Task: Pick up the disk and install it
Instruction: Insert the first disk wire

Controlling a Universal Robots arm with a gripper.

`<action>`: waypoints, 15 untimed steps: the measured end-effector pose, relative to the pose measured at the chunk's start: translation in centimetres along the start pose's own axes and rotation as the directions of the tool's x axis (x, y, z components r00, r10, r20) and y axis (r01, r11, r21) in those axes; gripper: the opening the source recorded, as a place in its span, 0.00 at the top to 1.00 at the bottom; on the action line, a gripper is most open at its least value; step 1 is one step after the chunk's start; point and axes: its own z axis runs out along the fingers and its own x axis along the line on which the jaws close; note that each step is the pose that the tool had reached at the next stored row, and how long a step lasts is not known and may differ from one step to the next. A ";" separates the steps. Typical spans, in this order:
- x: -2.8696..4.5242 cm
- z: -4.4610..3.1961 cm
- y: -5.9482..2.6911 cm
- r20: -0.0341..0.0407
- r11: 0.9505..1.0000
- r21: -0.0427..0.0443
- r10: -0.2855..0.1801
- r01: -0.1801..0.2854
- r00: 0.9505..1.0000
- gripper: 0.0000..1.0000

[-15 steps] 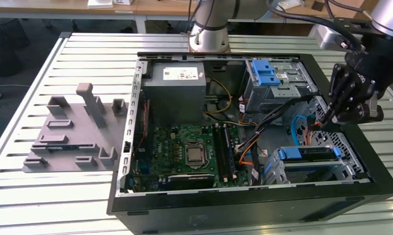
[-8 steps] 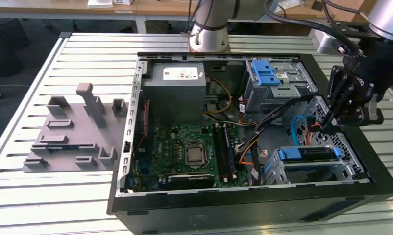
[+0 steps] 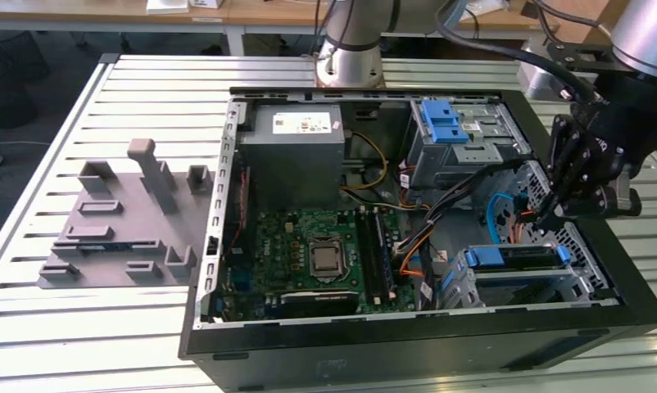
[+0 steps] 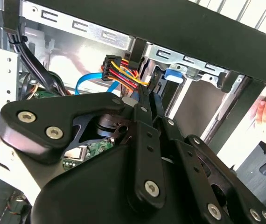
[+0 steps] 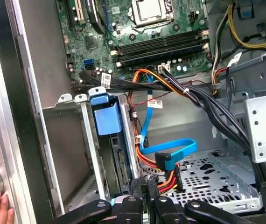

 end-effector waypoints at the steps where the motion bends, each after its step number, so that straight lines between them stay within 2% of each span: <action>1: 0.00 0.03 0.02 0.001 1.000 0.002 -0.004 0.004 1.000 0.84; 4: 0.00 0.15 0.03 0.003 0.999 0.006 -0.041 0.041 0.999 0.84; 8: 0.01 0.31 0.09 0.007 0.995 0.010 -0.100 0.100 0.995 0.84; 10: 0.10 0.39 0.22 0.014 0.994 0.010 -0.108 0.108 0.994 0.84; 15: 0.70 0.43 0.63 0.040 0.994 0.008 -0.108 0.108 0.993 0.84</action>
